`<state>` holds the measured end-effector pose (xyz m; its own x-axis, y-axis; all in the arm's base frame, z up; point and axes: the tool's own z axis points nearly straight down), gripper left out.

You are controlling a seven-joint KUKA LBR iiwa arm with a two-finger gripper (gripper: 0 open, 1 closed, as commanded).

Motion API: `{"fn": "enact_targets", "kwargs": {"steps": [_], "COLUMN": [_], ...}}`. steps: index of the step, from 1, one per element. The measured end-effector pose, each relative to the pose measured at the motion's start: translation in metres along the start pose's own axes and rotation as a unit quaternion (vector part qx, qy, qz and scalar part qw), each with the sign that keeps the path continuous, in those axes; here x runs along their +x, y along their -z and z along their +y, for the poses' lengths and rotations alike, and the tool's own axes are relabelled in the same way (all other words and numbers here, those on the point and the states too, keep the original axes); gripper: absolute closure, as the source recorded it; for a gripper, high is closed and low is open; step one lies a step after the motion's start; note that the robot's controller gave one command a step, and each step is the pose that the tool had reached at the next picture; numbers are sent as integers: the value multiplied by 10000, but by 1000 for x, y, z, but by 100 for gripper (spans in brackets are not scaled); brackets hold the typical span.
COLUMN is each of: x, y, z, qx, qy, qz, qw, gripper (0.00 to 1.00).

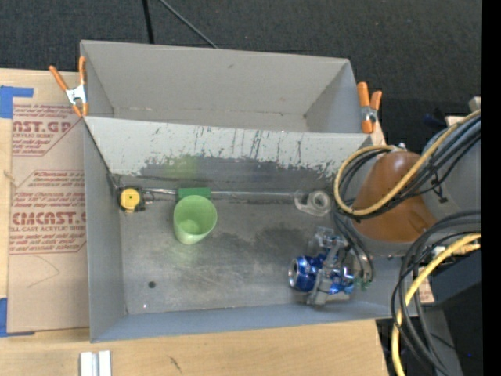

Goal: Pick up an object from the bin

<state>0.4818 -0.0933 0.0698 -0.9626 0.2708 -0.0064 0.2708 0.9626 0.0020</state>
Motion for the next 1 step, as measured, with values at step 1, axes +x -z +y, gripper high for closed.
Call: {"fn": "enact_targets", "kwargs": {"steps": [1], "x": [0], "y": [0], "z": [0], "qx": [2], "qy": [1], "qz": [4], "qw": [10000], "gripper": [100]}}
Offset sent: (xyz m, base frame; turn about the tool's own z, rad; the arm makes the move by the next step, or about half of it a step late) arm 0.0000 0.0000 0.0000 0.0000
